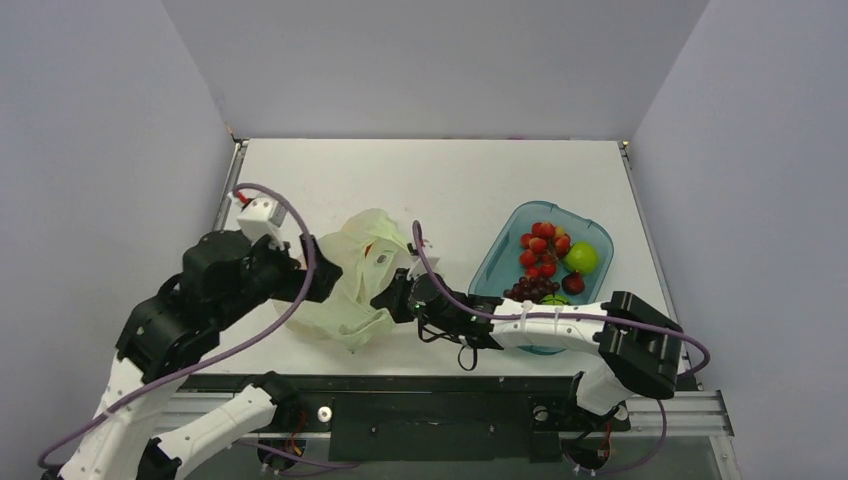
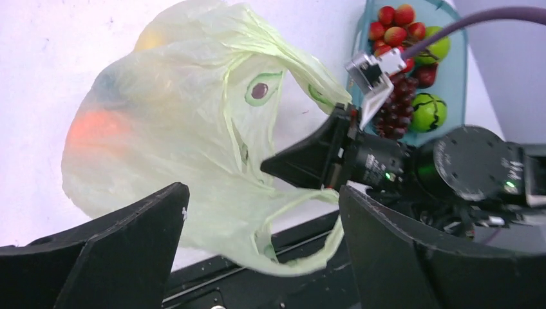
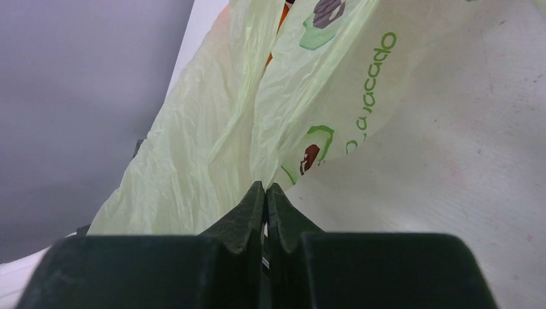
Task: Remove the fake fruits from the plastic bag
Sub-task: Adjust the plastic bag at the center of the board.
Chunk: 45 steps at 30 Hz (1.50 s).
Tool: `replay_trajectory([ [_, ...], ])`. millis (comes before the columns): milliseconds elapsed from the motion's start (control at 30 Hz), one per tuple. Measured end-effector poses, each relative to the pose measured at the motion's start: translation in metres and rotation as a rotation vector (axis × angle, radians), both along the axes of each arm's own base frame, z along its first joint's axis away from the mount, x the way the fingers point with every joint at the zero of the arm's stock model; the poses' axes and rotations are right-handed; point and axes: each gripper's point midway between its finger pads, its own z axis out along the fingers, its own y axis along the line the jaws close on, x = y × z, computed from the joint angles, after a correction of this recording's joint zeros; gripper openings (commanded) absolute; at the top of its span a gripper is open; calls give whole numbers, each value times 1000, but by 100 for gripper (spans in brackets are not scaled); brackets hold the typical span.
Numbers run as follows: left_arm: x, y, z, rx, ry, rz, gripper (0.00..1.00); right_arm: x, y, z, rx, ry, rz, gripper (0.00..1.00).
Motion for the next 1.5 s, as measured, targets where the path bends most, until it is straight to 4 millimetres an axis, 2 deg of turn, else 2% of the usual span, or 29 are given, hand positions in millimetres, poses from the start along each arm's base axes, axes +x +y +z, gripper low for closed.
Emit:
replay_trajectory([
  [133, 41, -26, -27, 112, 33, -35, 93, -1, -8, 3, -16, -32, 8, 0],
  [300, 91, -55, -107, 287, 152, -84, 95, 0, -12, 13, -21, -79, 17, 0],
  [367, 101, -55, -144, 363, 219, -98, 96, 1, -13, 14, -25, -88, 19, 0],
  [433, 106, -49, -166, 419, 262, -101, 97, 1, -13, 15, -24, -91, 21, 0],
  [533, 117, -40, -177, 451, 280, -87, 96, 1, -14, 14, -21, -89, 25, 0],
  [600, 128, -35, -181, 457, 277, -71, 92, 0, -16, 10, -27, -82, 29, 0],
  [733, 144, -26, -196, 476, 290, -45, 66, 2, -15, 11, -17, -83, 30, 0],
  [800, 150, -21, -205, 501, 310, -32, 44, 2, -15, 13, -10, -83, 33, 0],
  [833, 153, -19, -207, 509, 318, -25, 20, 2, -15, 12, -10, -82, 36, 0],
  [867, 156, -18, -209, 518, 324, -18, 4, 1, -15, 12, -10, -80, 38, 0],
  [900, 161, -17, -207, 530, 322, -12, 1, 1, -16, 10, -13, -79, 38, 0],
  [1033, 181, -7, -187, 567, 260, 59, 0, 1, -26, -1, -47, -67, 28, 0],
  [1133, 188, 10, -171, 592, 187, 131, 0, 7, -43, -4, -99, -71, -10, 0],
  [1200, 180, 26, -162, 589, 123, 174, 0, 21, -61, -5, -143, -87, -66, 0],
  [1300, 163, 40, -146, 554, 25, 203, 0, 46, -91, -10, -217, -99, -156, 0],
  [1400, 153, 45, -125, 508, -82, 222, 0, 64, -127, -33, -327, -90, -222, 0],
  [1500, 156, 46, -105, 469, -160, 247, 0, 66, -153, -58, -461, -75, -229, 0],
])
